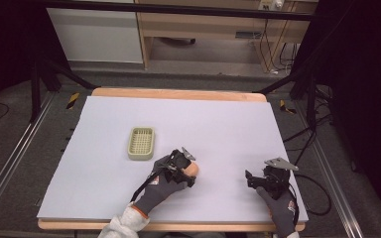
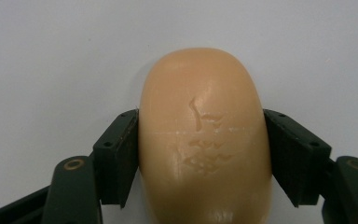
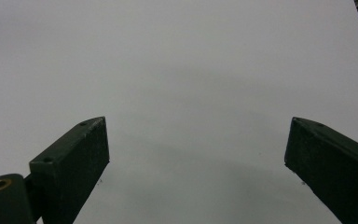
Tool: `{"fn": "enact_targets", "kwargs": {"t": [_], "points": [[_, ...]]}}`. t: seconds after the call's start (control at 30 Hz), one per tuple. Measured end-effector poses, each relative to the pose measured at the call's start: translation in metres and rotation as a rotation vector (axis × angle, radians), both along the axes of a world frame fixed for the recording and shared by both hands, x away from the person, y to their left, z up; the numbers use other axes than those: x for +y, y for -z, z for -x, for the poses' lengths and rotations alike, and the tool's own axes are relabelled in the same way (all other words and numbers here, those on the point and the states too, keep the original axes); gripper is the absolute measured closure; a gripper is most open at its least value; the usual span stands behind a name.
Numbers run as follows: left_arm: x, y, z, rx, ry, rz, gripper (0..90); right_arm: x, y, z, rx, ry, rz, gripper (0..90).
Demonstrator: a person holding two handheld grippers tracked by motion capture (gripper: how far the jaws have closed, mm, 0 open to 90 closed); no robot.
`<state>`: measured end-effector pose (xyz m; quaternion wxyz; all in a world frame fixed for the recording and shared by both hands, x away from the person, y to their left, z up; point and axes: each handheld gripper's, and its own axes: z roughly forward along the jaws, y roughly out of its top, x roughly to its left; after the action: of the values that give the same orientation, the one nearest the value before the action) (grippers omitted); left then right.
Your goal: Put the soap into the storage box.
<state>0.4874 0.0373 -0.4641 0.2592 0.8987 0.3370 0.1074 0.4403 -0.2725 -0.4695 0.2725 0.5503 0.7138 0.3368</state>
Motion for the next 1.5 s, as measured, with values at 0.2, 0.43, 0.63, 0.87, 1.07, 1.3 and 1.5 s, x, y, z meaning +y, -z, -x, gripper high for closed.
{"fn": "enact_targets", "kwargs": {"t": [0.2, 0.43, 0.63, 0.87, 1.07, 1.3, 1.5], "points": [[-0.001, 0.0, 0.001, -0.01, -0.005, 0.003, 31.4, 0.0, 0.0, 0.0, 0.002, -0.002, 0.003, 6.7], [0.001, -0.005, 0.003, -0.016, -0.002, 0.021, 31.5, -0.001, 0.0, 0.0, 0.0, -0.004, 0.003, 6.7], [0.006, -0.017, 0.008, -0.034, 0.008, 0.031, 31.6, -0.001, 0.0, 0.0, -0.001, -0.004, 0.005, 6.7], [0.015, -0.026, 0.011, -0.04, 0.008, 0.044, 31.6, -0.001, 0.0, 0.0, -0.002, -0.001, 0.005, 6.7], [0.024, -0.031, 0.012, -0.048, -0.005, 0.051, 31.7, -0.001, 0.0, 0.0, -0.001, 0.001, 0.004, 6.7], [0.042, -0.037, 0.015, -0.056, -0.03, 0.068, 31.7, -0.001, 0.0, 0.0, 0.001, 0.007, 0.003, 6.5], [0.054, -0.036, 0.016, -0.055, -0.052, 0.077, 31.7, -0.001, 0.0, 0.0, -0.001, 0.007, 0.004, 6.5]]}}
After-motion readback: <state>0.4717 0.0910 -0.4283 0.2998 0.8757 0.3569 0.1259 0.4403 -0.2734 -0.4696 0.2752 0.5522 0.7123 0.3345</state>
